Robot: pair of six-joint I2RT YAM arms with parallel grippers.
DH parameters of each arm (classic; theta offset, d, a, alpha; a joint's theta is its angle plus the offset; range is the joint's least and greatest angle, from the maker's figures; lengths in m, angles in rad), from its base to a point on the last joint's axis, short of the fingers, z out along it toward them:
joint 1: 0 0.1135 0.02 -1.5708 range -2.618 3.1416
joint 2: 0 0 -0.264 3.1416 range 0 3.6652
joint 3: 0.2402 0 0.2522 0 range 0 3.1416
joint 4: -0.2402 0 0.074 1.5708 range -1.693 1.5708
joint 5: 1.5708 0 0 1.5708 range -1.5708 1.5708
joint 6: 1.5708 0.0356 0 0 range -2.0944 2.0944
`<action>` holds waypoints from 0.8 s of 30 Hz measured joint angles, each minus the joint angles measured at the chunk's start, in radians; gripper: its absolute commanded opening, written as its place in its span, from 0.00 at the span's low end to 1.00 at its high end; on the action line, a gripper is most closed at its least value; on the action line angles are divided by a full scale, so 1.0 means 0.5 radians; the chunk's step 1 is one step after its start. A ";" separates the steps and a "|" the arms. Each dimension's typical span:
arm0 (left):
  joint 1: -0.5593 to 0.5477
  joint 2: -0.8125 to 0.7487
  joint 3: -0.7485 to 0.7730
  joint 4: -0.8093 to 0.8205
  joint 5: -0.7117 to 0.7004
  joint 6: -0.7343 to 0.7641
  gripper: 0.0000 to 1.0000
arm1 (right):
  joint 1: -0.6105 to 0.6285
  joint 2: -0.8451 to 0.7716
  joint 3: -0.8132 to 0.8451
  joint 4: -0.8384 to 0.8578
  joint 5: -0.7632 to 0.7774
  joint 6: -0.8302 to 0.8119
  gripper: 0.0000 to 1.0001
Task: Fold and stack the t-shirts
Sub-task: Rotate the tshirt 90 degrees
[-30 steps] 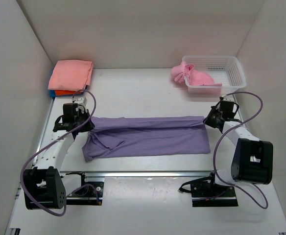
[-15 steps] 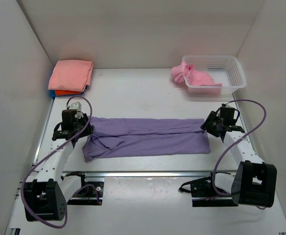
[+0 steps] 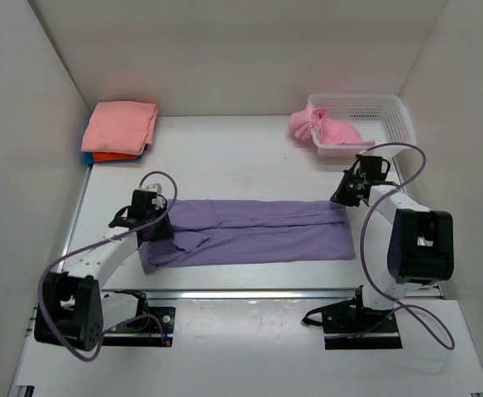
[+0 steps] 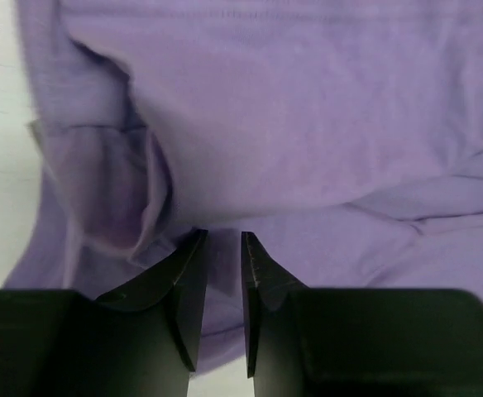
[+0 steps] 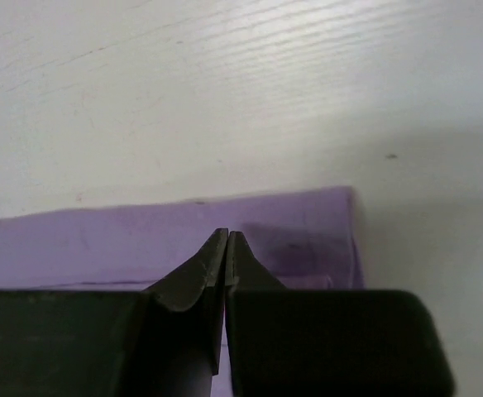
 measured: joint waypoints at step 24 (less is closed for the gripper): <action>-0.184 2.563 2.975 -0.528 -0.043 0.270 0.22 | 0.736 0.088 0.001 -0.589 0.259 0.664 0.00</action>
